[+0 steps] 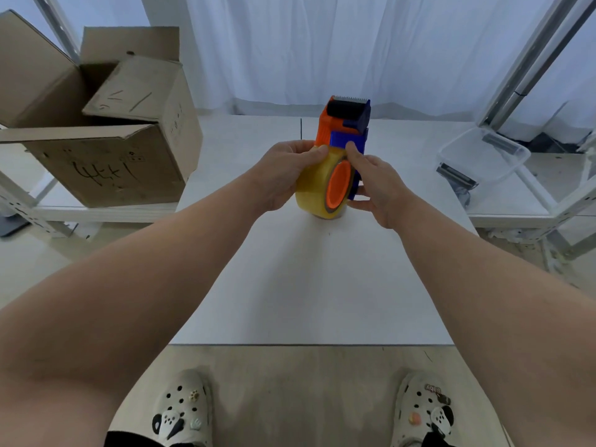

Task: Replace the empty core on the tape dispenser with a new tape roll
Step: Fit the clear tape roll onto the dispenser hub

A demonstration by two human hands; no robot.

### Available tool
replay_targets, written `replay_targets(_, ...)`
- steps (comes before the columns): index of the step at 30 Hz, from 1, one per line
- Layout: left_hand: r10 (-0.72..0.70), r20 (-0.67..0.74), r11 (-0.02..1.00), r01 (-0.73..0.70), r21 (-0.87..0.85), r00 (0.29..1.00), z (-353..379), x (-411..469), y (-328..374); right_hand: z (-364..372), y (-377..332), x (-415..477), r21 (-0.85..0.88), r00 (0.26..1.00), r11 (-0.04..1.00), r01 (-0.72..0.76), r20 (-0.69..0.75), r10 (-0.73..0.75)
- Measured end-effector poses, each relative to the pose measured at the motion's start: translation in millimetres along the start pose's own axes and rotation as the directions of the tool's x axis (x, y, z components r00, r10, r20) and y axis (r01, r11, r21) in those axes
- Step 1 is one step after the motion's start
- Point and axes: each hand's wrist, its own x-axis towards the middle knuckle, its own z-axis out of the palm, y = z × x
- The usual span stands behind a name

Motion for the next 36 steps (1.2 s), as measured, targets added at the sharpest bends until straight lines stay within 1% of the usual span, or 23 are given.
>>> replay_targets(3,-0.002,0.043,1.0,0.001,0.029,0.999,1,-2,-1,-1,-2,1,0.02,0.998,0.998,-0.065,-0.02,0.065)
replay_targets(6,0.01,0.069,1.0,-0.011,0.021,0.998,1,-4,-1,-7,0,1,0.053,0.993,0.993,-0.105,-0.052,0.108)
replay_targets(12,0.07,0.0,0.997,-0.07,-0.018,0.998,4,-1,1,-6,2,1,0.137,0.98,0.978,-0.156,-0.101,0.17)
replay_targets(16,0.081,-0.021,0.996,-0.08,0.044,0.997,3,1,1,-2,3,0,0.177,0.975,0.97,-0.164,-0.12,0.187)
replay_targets(19,0.097,-0.044,0.989,-0.092,0.114,0.994,1,0,2,0,3,1,0.177,0.963,0.973,-0.147,-0.197,0.181)
replay_targets(21,0.105,-0.068,0.982,-0.092,0.165,0.992,0,1,2,-1,4,2,0.121,0.954,0.988,-0.099,-0.27,0.128)
replay_targets(23,0.086,-0.072,0.983,-0.072,0.169,0.994,0,1,2,-1,3,2,0.009,0.95,1.0,-0.021,-0.312,0.023)
replay_targets(26,0.021,-0.071,0.99,-0.011,0.142,0.997,0,1,2,0,2,2,-0.139,0.934,0.985,0.107,-0.324,-0.148)
replay_targets(28,-0.006,-0.089,0.99,0.018,0.137,0.996,0,1,2,1,2,1,-0.211,0.919,0.965,0.157,-0.327,-0.221)
replay_targets(31,-0.024,-0.119,0.988,0.042,0.149,0.993,1,3,4,1,3,3,-0.333,0.883,0.914,0.233,-0.322,-0.342)
replay_targets(34,-0.065,-0.175,0.977,0.098,0.19,0.982,3,6,3,1,3,1,-0.484,0.845,0.816,0.315,-0.248,-0.474)
replay_targets(36,-0.089,-0.215,0.963,0.139,0.232,0.973,4,9,1,3,3,0,-0.557,0.828,0.752,0.351,-0.191,-0.528)
